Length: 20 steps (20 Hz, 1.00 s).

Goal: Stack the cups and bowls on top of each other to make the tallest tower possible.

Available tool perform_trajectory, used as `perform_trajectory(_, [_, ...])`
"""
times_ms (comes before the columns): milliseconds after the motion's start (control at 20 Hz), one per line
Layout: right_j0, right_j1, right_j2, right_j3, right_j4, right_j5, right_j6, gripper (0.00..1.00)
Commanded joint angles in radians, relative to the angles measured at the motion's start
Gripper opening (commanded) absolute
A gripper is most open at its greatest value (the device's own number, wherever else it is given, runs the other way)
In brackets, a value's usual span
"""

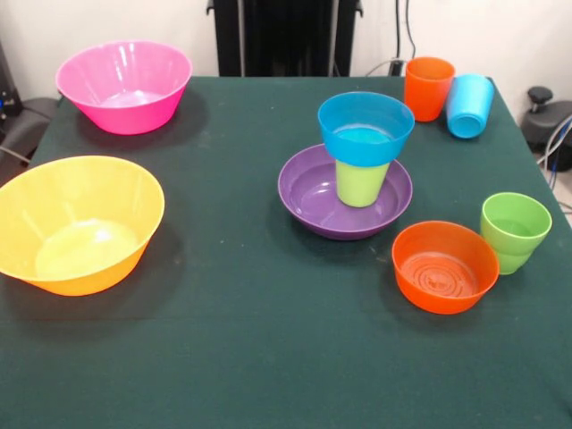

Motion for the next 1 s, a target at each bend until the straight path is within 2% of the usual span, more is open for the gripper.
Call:
perform_trajectory(50, [0.016,0.055,0.175,0.017,-0.044,0.014,-0.184,0.00])
perform_trajectory(600, [0.035,0.073,0.193,0.039,-0.055,0.037,-0.172,0.00])
perform_trajectory(1000, [0.044,0.149,0.196,0.074,-0.110,0.053,-0.177,0.00])
